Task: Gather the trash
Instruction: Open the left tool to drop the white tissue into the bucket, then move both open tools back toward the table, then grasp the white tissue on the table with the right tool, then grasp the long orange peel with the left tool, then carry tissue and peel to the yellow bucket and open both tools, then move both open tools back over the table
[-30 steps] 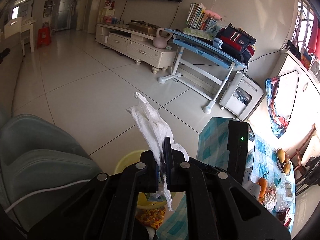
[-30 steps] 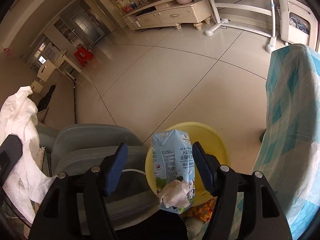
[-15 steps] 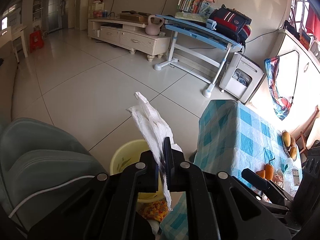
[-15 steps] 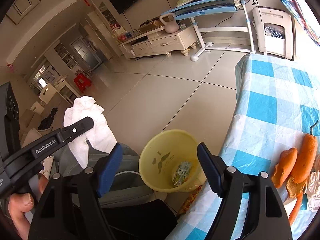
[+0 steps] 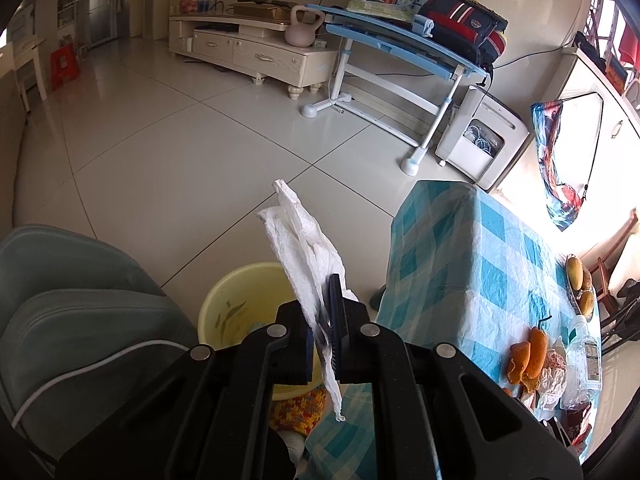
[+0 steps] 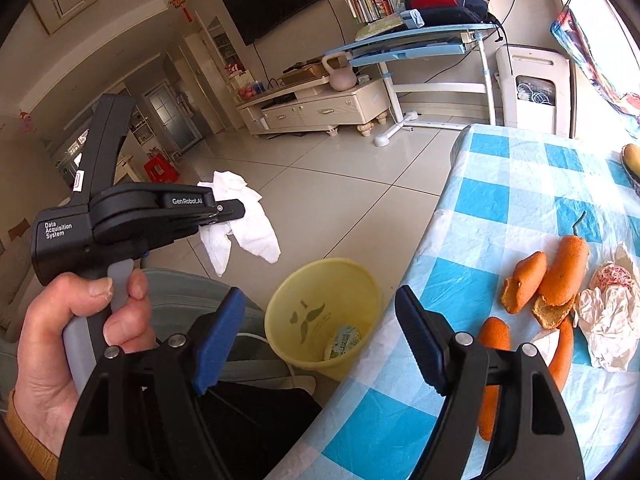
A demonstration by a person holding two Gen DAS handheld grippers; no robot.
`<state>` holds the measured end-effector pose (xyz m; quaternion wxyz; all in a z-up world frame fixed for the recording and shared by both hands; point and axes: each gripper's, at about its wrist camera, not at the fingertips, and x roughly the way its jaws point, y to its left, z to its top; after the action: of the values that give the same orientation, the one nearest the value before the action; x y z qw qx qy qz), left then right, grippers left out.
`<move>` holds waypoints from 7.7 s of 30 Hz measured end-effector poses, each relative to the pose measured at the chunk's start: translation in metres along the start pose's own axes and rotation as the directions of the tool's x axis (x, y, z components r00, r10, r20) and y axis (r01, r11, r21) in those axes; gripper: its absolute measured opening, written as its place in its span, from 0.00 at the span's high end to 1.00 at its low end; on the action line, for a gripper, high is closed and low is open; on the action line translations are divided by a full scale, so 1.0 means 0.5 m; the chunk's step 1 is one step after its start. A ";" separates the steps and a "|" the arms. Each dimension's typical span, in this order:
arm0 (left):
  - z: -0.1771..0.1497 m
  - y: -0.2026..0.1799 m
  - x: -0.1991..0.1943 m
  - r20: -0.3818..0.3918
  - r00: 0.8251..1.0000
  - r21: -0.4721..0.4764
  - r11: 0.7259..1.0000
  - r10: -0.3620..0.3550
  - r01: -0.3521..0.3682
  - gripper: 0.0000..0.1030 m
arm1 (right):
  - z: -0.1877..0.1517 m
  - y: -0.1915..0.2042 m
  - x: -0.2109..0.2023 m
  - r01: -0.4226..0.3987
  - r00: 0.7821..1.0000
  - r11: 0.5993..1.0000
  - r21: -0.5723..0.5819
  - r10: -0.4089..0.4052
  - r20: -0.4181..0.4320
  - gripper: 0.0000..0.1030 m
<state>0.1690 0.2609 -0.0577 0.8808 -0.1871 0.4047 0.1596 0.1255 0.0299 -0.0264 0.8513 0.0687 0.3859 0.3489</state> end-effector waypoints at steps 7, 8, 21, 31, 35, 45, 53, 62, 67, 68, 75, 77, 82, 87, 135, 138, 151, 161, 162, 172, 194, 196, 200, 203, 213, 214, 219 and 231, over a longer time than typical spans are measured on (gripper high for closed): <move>0.005 -0.006 -0.001 0.020 1.000 0.013 1.000 0.003 -0.004 0.94 | -0.031 0.013 0.002 0.020 0.999 0.999 -0.029 -0.019 0.046 0.28; 0.006 -0.005 0.003 0.013 1.000 0.012 1.000 0.003 -0.003 0.94 | -0.036 0.012 0.002 0.022 0.999 0.999 -0.028 -0.021 0.049 0.28; 0.010 -0.014 0.008 0.008 0.998 0.003 0.998 0.058 -0.058 0.33 | -0.054 -0.005 0.004 0.033 0.996 0.999 0.007 -0.034 0.077 0.28; 0.018 -0.031 -0.058 0.146 0.987 0.022 0.997 0.064 -0.068 0.27 | -0.063 0.004 0.004 0.060 0.994 0.998 -0.015 -0.058 0.091 0.24; 0.019 -0.040 -0.070 0.165 0.984 0.040 0.997 0.061 -0.068 0.26 | -0.064 0.004 0.005 0.060 0.994 0.998 -0.012 -0.059 0.087 0.24; 0.019 -0.036 -0.074 0.168 0.985 0.037 0.998 0.040 -0.047 0.26 | -0.061 0.004 0.010 0.057 0.995 0.998 -0.013 -0.056 0.079 0.23; 0.014 -0.039 -0.073 0.165 0.986 0.047 0.998 0.034 -0.042 0.26 | -0.060 0.005 0.014 0.055 0.996 0.998 -0.016 -0.054 0.076 0.23; 0.012 -0.043 -0.068 0.159 0.987 0.062 0.997 0.029 -0.039 0.26 | -0.057 0.006 0.021 0.055 0.996 0.998 -0.023 -0.053 0.071 0.23; 0.005 -0.054 -0.059 0.138 0.990 0.094 0.995 0.029 -0.042 0.26 | -0.062 0.014 0.013 0.064 0.995 0.998 -0.029 -0.062 0.078 0.23; 0.002 -0.058 -0.058 0.135 0.990 0.103 0.994 0.028 -0.043 0.26 | -0.067 0.015 0.005 0.062 0.995 0.998 -0.029 -0.060 0.080 0.23; -0.031 -0.112 -0.042 0.083 0.997 0.235 0.972 0.002 -0.021 0.26 | -0.138 -0.023 -0.107 0.144 0.987 0.989 -0.027 -0.142 0.069 0.23; -0.047 -0.135 -0.032 0.042 0.999 0.282 0.959 -0.023 0.011 0.26 | -0.151 -0.052 -0.148 0.202 0.977 0.979 -0.015 -0.200 0.073 0.23; -0.097 -0.189 -0.005 -0.080 0.993 0.362 0.926 -0.086 0.109 0.26 | -0.150 -0.130 -0.194 0.328 0.943 0.944 0.036 -0.329 0.043 0.23; -0.147 -0.245 -0.005 -0.104 0.991 0.460 0.880 -0.082 0.121 0.26 | -0.126 -0.152 -0.168 0.324 0.946 0.946 -0.006 -0.324 -0.018 0.30; -0.176 -0.276 -0.035 -0.087 0.978 0.471 0.857 -0.190 0.209 0.85 | -0.146 -0.132 -0.215 0.219 0.976 0.973 0.067 -0.219 -0.004 0.89; -0.162 -0.252 -0.035 -0.076 0.979 0.437 0.876 -0.188 0.203 0.85 | -0.141 -0.119 -0.212 0.244 0.970 0.969 0.038 -0.244 -0.010 0.89; -0.090 -0.171 -0.054 0.002 0.986 0.327 0.932 -0.164 0.155 0.85 | -0.087 -0.012 -0.169 0.254 0.967 0.956 -0.144 -0.255 0.016 0.89; 0.007 -0.061 -0.022 -0.027 0.997 0.202 0.976 -0.077 0.081 0.85 | -0.039 0.068 -0.110 0.189 0.982 0.947 -0.260 -0.188 0.030 0.89; 0.016 -0.051 -0.012 -0.043 0.997 0.190 0.979 -0.070 0.077 0.85 | -0.034 0.070 -0.104 0.179 0.984 0.949 -0.260 -0.178 0.026 0.89; 0.047 0.046 0.101 -0.210 0.973 -0.032 0.995 -0.097 0.093 0.85 | 0.027 0.089 0.000 0.088 0.994 0.960 -0.265 -0.102 -0.041 0.89; 0.081 0.140 0.026 0.022 1.000 -0.237 0.972 0.010 -0.005 0.45 | 0.065 0.113 0.277 -0.022 0.957 0.985 -0.173 -0.030 -0.290 0.89; 0.088 0.140 0.013 0.057 0.998 -0.241 0.970 0.023 -0.009 0.43 | 0.065 0.114 0.303 -0.032 0.952 0.988 -0.149 -0.016 -0.306 0.88; 0.099 0.135 -0.002 0.096 0.995 -0.238 0.971 0.036 -0.013 0.42 | 0.064 0.106 0.341 -0.007 0.947 0.994 -0.112 -0.029 -0.320 0.60; 0.103 0.133 -0.006 0.100 0.994 -0.235 0.972 0.033 -0.009 0.41 | 0.068 0.100 0.334 -0.003 0.949 0.997 -0.078 -0.022 -0.313 0.58; 0.093 0.116 -0.021 0.126 0.991 -0.201 0.980 0.037 -0.011 0.40 | 0.025 0.048 0.122 0.087 0.989 0.991 -0.099 -0.098 -0.108 0.42; 0.090 0.108 -0.026 0.137 0.990 -0.190 0.982 0.041 -0.014 0.39 | 0.011 0.040 0.091 0.118 0.989 0.987 -0.104 -0.126 -0.075 0.41; 0.083 0.067 -0.056 0.205 0.978 -0.117 0.993 0.041 -0.017 0.33 | -0.049 0.007 -0.025 0.303 0.952 0.944 -0.129 -0.296 0.075 0.32; 0.057 -0.019 -0.104 0.281 0.960 0.072 0.997 0.004 -0.026 0.27 | -0.090 -0.052 -0.058 0.419 0.904 0.907 -0.042 -0.413 0.109 0.26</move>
<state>0.1595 0.2589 0.0017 0.9345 -0.1262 0.2826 0.1758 0.0948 -0.0151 -0.0499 0.9256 -0.0258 0.3381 0.1679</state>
